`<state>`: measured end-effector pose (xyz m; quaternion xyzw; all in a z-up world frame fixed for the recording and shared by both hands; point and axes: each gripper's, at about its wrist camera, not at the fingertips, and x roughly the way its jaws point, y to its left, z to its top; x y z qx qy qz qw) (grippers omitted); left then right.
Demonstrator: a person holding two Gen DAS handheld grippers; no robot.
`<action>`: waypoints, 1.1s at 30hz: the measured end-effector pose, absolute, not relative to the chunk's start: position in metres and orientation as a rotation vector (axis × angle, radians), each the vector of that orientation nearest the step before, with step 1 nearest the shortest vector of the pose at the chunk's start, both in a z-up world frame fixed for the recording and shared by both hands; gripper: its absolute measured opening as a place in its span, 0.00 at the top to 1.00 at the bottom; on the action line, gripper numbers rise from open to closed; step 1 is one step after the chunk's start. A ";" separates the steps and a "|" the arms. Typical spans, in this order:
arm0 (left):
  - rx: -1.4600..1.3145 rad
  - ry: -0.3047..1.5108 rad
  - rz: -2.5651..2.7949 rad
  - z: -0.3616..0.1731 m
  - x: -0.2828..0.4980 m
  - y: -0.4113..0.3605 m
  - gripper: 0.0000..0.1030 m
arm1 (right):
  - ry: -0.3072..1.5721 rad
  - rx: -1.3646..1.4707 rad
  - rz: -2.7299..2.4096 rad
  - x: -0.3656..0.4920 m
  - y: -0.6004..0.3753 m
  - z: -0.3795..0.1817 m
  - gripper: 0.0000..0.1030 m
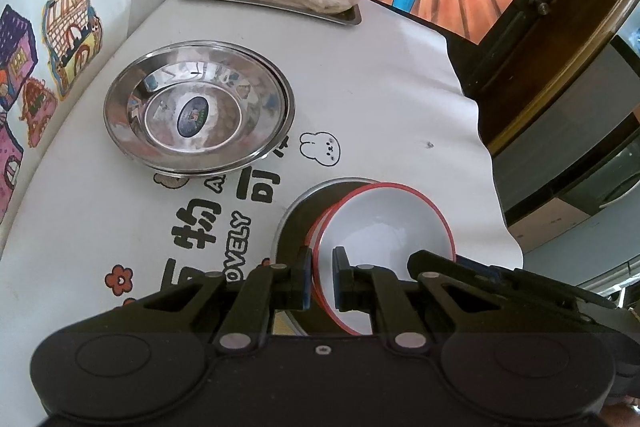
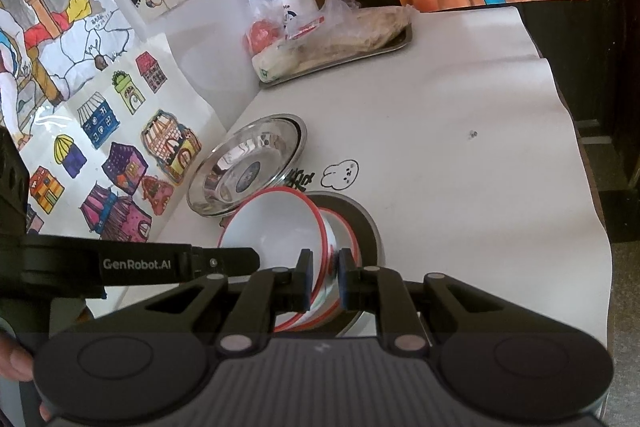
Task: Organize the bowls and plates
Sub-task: 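Lower the second white bowl into the first white bowl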
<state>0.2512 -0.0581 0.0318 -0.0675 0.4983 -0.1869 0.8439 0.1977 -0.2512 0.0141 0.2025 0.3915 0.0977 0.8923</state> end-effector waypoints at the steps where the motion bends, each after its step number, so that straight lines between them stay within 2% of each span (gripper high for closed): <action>1: -0.135 1.053 -0.394 0.032 0.251 -0.059 0.91 | 0.816 0.419 0.203 0.198 -0.251 0.014 0.86; 33: -0.065 1.126 -0.387 0.027 0.271 -0.071 0.91 | 0.882 0.424 0.216 0.208 -0.252 0.019 0.79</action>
